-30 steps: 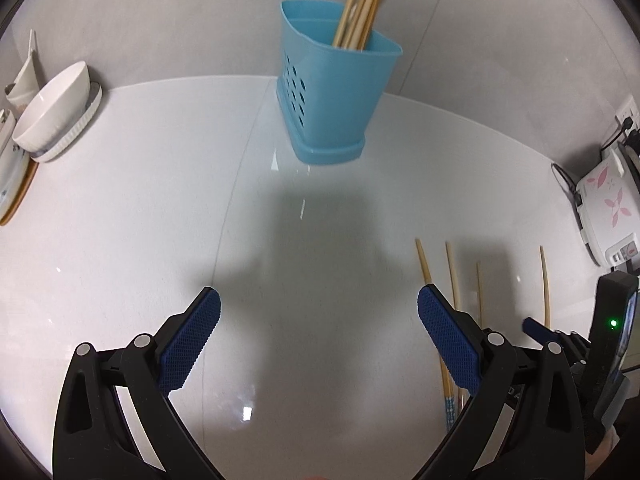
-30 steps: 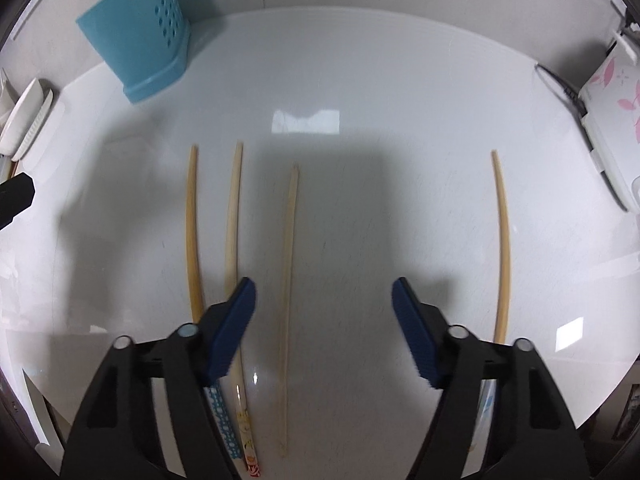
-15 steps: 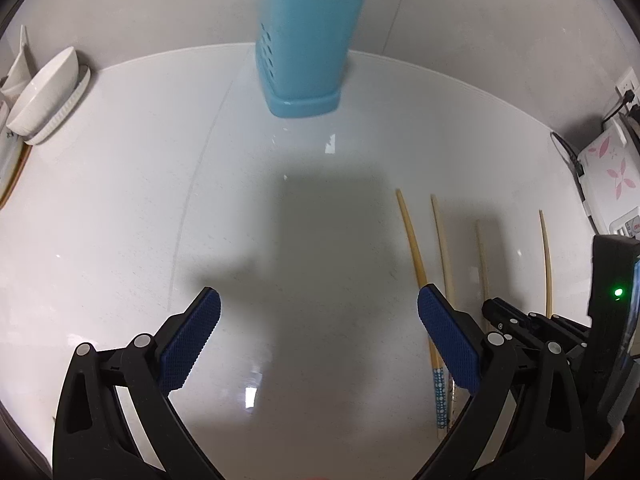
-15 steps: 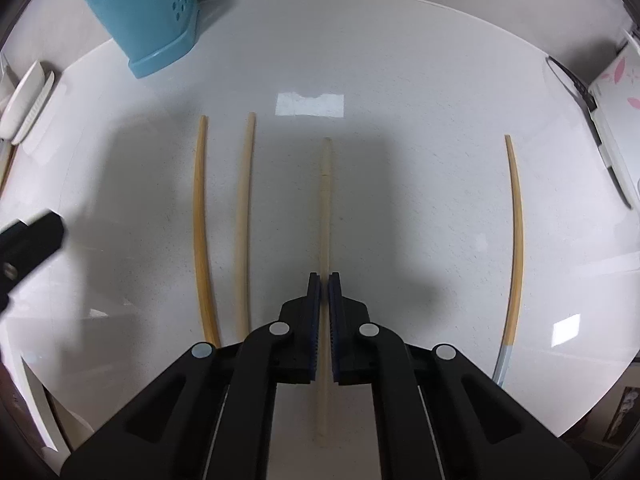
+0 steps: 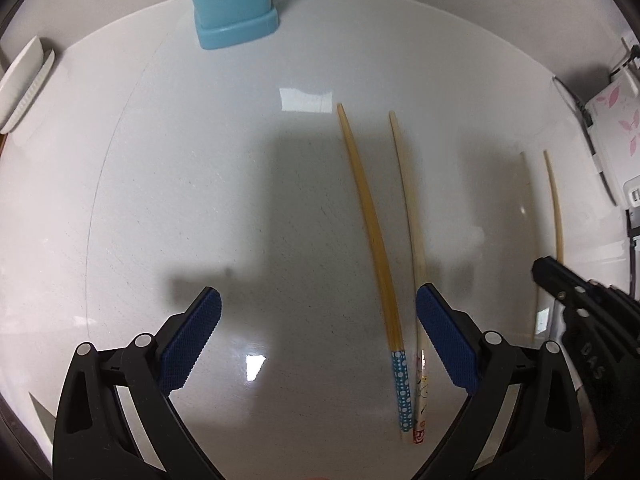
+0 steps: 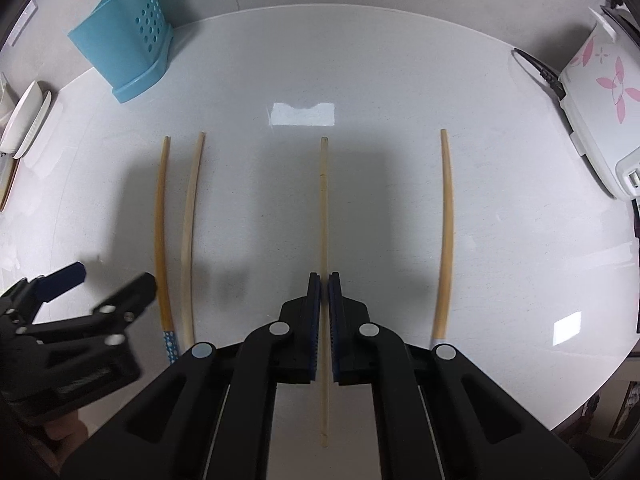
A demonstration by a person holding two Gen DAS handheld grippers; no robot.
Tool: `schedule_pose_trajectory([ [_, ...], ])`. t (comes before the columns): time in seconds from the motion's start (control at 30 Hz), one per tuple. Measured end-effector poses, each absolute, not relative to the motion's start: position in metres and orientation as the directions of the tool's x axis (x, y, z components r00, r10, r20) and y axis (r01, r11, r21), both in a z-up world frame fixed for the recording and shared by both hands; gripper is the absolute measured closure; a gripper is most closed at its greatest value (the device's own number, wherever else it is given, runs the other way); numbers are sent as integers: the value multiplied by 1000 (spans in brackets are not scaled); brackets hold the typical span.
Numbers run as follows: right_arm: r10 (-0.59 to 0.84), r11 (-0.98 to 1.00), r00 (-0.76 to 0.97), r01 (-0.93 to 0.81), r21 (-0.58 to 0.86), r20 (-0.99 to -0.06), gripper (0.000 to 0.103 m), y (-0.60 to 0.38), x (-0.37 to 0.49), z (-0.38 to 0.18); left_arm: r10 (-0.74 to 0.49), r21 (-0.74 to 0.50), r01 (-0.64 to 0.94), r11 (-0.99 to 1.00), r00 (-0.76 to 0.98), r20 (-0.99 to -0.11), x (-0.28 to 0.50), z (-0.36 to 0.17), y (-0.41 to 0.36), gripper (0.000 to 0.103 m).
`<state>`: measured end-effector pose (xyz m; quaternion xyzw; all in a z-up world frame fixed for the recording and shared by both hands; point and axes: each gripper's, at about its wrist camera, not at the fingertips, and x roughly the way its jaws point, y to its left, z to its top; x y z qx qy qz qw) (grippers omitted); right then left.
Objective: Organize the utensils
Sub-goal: 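Grasp a blue-patterned chopstick with the left tool while the right tool grasps a plain chopstick, then lift both chopsticks and carry them upright over the blue utensil holder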
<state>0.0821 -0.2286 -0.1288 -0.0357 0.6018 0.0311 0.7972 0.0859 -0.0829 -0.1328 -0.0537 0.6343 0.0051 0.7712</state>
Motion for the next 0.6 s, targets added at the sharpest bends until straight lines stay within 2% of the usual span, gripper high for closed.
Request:
schedule_pose_trajectory([
  [0.2,19,993,287,-114,-15,-958,99,-227,84,-116,6,-6,-77,997,150,-989,88,-140,-92,34],
  [0.3,24,993,288,-120,-12,-957,100,-231,83,-115,16,5,-73,997,147,-989,88,-136,-94,58],
  [0.33,25,993,288,-121,-10,-957,100,-233,84,-115,19,9,-67,998,148,-989,88,-135,-95,74],
  [0.4,27,992,288,-124,-9,-957,100,-233,84,-115,29,20,-63,998,144,-989,89,-134,-96,94],
  [0.6,35,992,293,-129,-3,-955,100,-231,88,-115,18,9,-61,998,150,-989,87,-133,-96,96],
])
